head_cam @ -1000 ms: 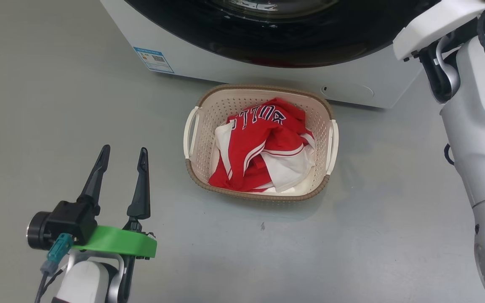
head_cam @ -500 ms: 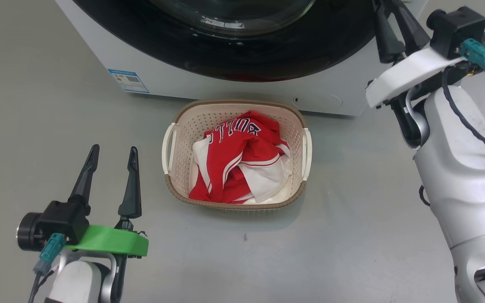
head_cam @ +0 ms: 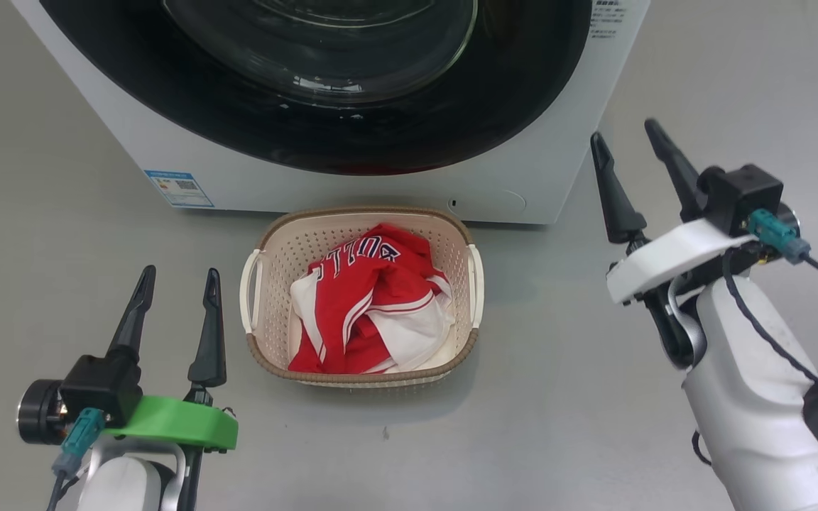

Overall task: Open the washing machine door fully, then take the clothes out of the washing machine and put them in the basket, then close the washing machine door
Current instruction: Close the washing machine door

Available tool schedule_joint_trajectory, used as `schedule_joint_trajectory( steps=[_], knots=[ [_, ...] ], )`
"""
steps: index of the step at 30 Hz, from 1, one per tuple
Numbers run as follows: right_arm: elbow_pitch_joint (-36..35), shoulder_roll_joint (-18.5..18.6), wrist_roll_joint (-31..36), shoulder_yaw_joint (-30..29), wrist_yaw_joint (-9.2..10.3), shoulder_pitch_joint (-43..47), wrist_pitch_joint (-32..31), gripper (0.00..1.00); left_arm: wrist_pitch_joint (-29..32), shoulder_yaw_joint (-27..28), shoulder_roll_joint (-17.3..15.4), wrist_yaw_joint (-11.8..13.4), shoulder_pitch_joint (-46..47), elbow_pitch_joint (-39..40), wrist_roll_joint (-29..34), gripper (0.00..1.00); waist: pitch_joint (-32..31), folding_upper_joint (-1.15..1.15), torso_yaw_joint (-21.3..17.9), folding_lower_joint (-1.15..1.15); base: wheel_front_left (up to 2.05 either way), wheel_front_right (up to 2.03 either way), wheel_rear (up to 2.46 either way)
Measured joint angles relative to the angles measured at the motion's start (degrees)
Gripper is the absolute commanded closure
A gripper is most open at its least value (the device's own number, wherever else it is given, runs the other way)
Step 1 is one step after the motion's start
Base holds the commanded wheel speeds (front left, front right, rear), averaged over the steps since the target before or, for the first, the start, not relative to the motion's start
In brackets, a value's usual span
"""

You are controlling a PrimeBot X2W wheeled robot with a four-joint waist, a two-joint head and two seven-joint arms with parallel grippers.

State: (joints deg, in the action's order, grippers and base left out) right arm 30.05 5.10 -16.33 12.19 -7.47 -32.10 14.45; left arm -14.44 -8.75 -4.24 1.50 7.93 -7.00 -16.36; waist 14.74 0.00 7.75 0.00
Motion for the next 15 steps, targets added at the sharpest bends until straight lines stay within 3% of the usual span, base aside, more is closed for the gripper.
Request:
schedule_joint_trajectory(
  steps=[15],
  knots=[
    [-5.79, -1.43, -0.69, -0.85, 1.08, 16.16, -0.01, 0.0, 0.0, 0.16, -0.2, 0.05, -5.75, -2.34, -0.05, 0.0, -5.81, 0.0, -3.7, 0.0, 0.0, 0.0, 0.0]
  ],
)
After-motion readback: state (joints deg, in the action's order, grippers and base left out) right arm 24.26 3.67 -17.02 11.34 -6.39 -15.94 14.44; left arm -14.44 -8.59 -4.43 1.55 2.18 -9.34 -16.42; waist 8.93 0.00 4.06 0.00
